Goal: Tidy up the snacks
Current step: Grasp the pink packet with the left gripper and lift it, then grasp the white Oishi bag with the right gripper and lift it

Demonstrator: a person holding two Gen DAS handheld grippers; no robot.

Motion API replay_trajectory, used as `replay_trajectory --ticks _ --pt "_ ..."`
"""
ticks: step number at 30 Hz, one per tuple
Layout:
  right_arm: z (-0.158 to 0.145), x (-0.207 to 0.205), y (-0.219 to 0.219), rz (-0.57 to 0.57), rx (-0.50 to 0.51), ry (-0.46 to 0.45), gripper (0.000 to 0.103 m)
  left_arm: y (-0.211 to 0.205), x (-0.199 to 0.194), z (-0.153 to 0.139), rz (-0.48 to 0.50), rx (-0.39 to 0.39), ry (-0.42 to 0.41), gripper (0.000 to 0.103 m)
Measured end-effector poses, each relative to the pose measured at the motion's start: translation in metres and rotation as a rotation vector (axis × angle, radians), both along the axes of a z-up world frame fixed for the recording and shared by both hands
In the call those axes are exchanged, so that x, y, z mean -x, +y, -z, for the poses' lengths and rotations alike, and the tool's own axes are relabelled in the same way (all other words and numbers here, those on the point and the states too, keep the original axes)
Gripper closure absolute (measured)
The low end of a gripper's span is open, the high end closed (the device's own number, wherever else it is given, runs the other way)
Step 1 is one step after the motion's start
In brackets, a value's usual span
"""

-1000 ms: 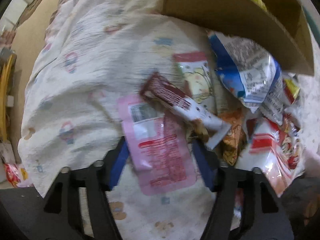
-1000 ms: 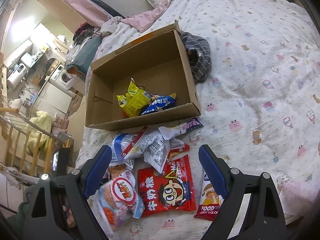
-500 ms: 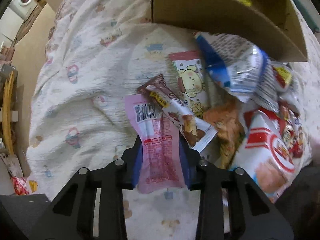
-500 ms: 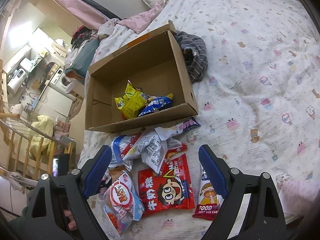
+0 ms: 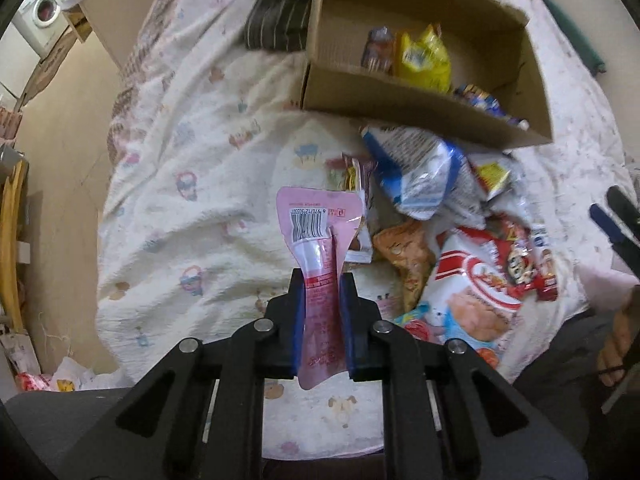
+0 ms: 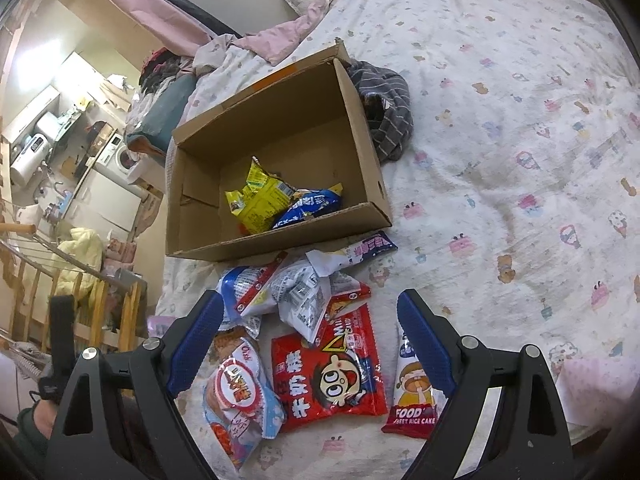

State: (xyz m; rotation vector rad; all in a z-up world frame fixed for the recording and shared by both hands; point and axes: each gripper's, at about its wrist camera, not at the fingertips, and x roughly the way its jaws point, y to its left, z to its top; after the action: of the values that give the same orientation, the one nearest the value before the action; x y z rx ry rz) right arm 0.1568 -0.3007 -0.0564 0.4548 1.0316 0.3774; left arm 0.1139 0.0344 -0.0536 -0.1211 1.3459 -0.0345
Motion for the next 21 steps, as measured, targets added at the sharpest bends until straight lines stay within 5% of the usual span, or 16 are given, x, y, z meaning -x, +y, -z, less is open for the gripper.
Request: replay_trajectory --ticks 6,10,18,21 --pt "0.015 0.016 0.024 -0.129 -0.172 0.172 0.012 -0.002 -0.004 -0.013 0.016 -0.001 -0.087 0.09" --pt "0.034 0.031 0.063 -0.222 -0.051 0.27 0.012 -0.003 -0.008 0.0 0.017 -0.001 -0.086 0.09" --pt "0.048 0.028 0.132 -0.394 0.247 0.274 0.012 -0.007 -0.009 0.014 0.034 0.035 -0.087 0.09" --pt "0.059 0.022 0.146 -0.42 0.273 0.292 0.012 -0.006 -0.008 0.013 0.033 0.037 -0.103 0.09"
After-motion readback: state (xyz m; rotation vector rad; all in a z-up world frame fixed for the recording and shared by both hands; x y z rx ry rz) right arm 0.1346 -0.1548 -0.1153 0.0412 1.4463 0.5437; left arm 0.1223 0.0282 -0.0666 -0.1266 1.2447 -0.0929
